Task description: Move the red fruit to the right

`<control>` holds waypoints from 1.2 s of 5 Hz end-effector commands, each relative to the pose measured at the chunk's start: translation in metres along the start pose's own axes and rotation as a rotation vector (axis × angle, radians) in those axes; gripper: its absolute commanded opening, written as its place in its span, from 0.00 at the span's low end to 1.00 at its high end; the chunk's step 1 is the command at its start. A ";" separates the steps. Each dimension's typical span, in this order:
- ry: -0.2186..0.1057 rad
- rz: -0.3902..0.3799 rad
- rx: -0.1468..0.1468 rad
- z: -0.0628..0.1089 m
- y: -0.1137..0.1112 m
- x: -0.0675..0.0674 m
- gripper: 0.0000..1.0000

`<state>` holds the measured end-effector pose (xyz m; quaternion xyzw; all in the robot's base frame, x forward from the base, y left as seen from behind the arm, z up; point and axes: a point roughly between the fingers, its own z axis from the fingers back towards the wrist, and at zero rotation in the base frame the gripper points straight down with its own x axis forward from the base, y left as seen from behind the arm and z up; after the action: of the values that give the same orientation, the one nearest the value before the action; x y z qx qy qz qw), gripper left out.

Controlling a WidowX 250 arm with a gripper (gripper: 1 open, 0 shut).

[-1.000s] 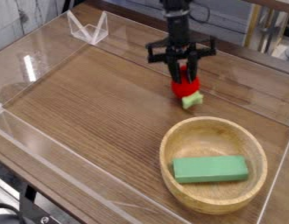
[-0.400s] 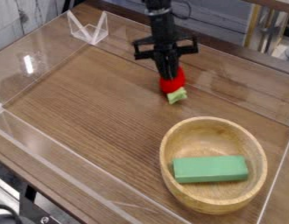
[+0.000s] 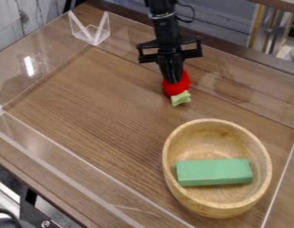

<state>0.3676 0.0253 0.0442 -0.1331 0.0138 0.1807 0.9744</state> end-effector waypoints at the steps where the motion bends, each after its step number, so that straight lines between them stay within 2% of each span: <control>1: -0.028 -0.035 -0.003 0.008 0.002 0.006 0.00; 5: -0.051 0.077 -0.015 0.012 -0.025 -0.008 0.00; 6: -0.062 0.135 -0.010 0.018 -0.026 -0.005 1.00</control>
<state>0.3651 0.0093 0.0452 -0.1284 0.0243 0.2611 0.9564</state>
